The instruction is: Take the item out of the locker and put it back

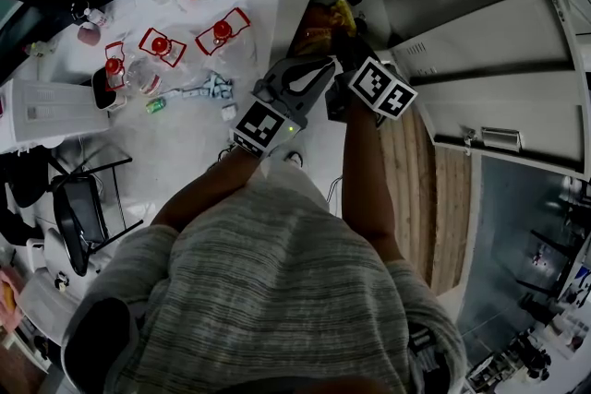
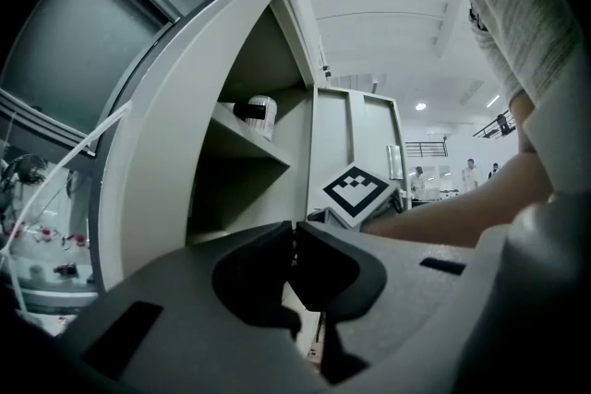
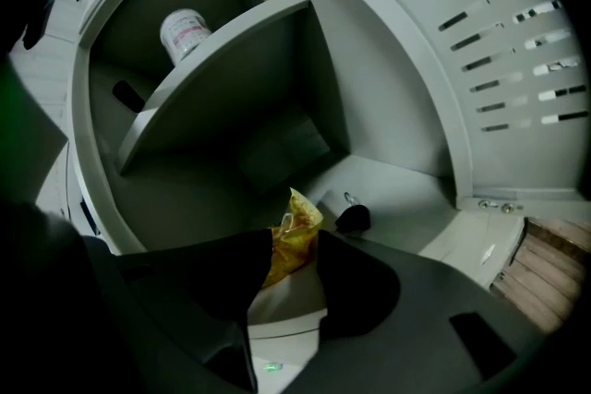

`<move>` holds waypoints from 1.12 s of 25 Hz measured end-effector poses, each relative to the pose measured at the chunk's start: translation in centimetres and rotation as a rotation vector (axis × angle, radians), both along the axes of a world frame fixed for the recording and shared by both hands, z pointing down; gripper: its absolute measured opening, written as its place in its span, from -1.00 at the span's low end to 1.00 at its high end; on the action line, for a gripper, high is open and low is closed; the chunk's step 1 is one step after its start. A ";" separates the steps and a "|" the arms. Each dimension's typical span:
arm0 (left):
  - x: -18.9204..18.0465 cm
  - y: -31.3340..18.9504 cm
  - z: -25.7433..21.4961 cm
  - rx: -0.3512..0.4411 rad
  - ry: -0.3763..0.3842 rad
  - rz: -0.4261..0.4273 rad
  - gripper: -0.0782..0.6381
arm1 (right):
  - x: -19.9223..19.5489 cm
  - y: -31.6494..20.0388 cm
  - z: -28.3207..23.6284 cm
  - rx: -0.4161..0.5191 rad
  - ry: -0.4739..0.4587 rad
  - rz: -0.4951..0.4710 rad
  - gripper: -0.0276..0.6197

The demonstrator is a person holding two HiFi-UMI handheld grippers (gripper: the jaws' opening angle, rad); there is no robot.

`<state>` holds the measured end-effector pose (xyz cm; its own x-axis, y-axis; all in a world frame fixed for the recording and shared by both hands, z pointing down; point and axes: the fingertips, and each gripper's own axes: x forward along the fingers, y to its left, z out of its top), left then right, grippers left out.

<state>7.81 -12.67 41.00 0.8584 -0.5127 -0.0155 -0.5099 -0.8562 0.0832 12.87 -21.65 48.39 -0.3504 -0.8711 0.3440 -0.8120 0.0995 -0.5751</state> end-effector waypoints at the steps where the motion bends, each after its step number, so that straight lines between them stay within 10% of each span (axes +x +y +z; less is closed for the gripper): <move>1: 0.0 0.0 0.0 0.001 0.001 0.000 -0.73 | 0.0 0.0 0.1 0.000 0.006 0.000 -0.42; 13: 0.1 0.1 -0.4 0.013 0.005 0.014 -0.73 | -0.3 0.8 -3.7 0.170 0.031 -0.021 -0.78; 28: 3.2 2.2 -1.8 0.034 0.062 0.153 -0.73 | 1.6 5.4 -10.7 0.384 0.351 -0.047 -0.82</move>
